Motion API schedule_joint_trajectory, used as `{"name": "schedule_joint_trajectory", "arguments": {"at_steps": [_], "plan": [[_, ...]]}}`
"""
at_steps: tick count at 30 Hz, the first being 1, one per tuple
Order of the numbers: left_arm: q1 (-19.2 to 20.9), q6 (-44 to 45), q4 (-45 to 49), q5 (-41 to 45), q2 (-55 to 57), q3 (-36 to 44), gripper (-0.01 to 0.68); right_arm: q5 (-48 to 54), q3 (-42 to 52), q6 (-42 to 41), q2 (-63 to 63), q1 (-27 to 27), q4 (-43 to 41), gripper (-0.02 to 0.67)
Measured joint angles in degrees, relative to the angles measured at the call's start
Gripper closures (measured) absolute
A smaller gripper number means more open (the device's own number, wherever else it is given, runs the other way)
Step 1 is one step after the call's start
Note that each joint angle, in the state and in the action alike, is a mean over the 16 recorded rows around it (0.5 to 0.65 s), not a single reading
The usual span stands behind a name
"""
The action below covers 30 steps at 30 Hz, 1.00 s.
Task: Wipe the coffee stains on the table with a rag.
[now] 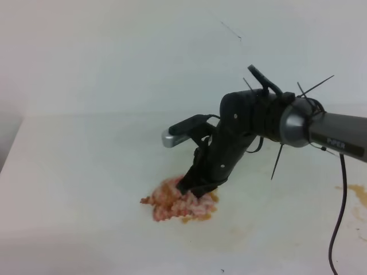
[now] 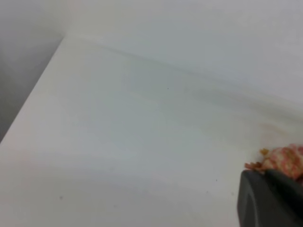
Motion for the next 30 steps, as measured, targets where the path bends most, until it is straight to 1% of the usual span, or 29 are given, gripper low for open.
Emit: {"name": "schedule_joint_trajectory", "arguments": {"at_steps": [6, 12, 16, 22, 27, 30], "plan": [[0.0, 0.0, 0.0, 0.0, 0.0, 0.0, 0.678, 1.9, 0.0, 2.8, 0.0, -3.0, -3.9, 0.629], [0.0, 0.0, 0.0, 0.0, 0.0, 0.0, 0.678, 3.2, 0.0, 2.3, -0.4, -5.6, -3.3, 0.629], [0.0, 0.0, 0.0, 0.0, 0.0, 0.0, 0.678, 3.4, 0.0, -0.2, -1.4, -6.5, -0.2, 0.629], [0.0, 0.0, 0.0, 0.0, 0.0, 0.0, 0.678, 3.5, 0.0, -6.1, -4.8, -6.6, 7.1, 0.629], [0.0, 0.0, 0.0, 0.0, 0.0, 0.0, 0.678, 4.5, 0.0, -10.8, -8.5, -5.5, 12.7, 0.629], [0.0, 0.0, 0.0, 0.0, 0.0, 0.0, 0.678, 5.4, 0.3, -12.8, -10.3, -4.0, 14.5, 0.629]]}}
